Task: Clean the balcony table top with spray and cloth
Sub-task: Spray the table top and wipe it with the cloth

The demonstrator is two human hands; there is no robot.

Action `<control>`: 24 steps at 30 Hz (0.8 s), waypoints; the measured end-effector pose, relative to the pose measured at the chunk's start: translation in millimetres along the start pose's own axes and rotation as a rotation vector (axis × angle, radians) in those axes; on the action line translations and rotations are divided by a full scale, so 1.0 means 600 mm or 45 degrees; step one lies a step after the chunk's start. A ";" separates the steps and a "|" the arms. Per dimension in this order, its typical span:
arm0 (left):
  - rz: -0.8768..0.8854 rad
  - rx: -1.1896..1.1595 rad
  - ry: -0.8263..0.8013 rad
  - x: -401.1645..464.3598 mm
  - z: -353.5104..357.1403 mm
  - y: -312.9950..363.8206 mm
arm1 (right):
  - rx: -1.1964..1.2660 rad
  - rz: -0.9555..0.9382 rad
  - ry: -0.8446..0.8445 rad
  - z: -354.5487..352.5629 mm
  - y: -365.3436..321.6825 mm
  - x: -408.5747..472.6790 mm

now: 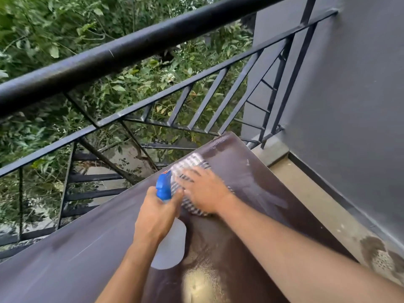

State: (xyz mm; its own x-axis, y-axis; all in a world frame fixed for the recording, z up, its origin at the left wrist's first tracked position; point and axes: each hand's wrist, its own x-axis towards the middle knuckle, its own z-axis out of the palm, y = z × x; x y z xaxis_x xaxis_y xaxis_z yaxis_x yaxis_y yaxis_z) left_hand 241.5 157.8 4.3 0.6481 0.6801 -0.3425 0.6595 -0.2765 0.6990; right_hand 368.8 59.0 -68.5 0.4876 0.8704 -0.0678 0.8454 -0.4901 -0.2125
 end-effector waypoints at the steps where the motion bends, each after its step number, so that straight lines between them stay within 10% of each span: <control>1: -0.010 0.011 0.006 -0.002 0.001 0.002 | 0.009 0.074 0.027 -0.003 0.027 0.006; 7: 0.007 0.137 -0.019 -0.014 0.000 0.011 | -0.017 0.685 -0.006 -0.023 0.191 0.014; 14: 0.150 0.082 -0.082 -0.015 -0.021 -0.018 | -0.012 0.207 0.107 0.021 0.063 -0.030; 24: -0.004 0.364 -0.102 -0.043 -0.123 -0.114 | 0.086 0.621 0.233 0.024 0.050 -0.048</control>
State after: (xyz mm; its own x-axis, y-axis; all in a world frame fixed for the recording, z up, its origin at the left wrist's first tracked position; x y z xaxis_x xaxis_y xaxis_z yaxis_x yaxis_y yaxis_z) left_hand 151.5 209.3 11.3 0.6666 0.6285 -0.4007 0.7345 -0.4625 0.4965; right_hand 376.9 20.1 -86.8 0.8562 0.5167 -0.0044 0.4977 -0.8269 -0.2618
